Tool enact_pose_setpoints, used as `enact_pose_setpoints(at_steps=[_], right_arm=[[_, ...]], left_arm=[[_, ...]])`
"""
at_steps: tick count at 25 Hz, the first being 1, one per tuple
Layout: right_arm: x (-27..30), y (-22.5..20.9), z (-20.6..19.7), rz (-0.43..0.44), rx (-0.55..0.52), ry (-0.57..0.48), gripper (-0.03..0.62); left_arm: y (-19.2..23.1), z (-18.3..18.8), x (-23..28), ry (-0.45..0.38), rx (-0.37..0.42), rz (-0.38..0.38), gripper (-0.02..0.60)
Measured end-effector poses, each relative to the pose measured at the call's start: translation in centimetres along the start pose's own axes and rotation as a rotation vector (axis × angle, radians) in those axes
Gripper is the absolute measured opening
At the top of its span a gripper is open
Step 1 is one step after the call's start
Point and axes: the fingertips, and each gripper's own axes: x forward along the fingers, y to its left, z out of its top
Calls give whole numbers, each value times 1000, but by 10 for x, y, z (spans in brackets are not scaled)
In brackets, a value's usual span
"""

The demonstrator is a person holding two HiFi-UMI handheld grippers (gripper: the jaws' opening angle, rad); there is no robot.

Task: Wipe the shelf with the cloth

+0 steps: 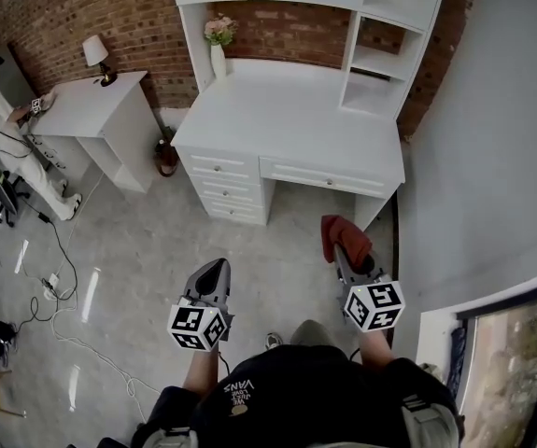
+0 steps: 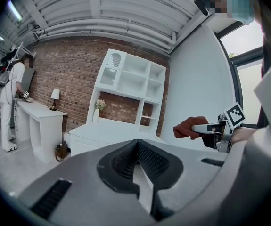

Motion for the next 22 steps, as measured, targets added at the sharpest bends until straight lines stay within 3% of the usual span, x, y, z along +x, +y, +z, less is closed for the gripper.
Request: enact_pose_setpoints(at_steps=[5, 12, 18, 22], right_arm=[[37, -6, -5, -2, 17, 39, 89], [129, -23, 6, 55, 22, 45, 89], [212, -54, 27, 92, 26, 24, 89], [258, -97, 45, 69, 28, 0, 89]], left_arm=[[22, 0, 26, 15, -17, -4, 6], [71, 12, 85, 35, -22, 47, 6], [107, 44, 163, 17, 22, 65, 6], [120, 65, 226, -2, 45, 53, 6]])
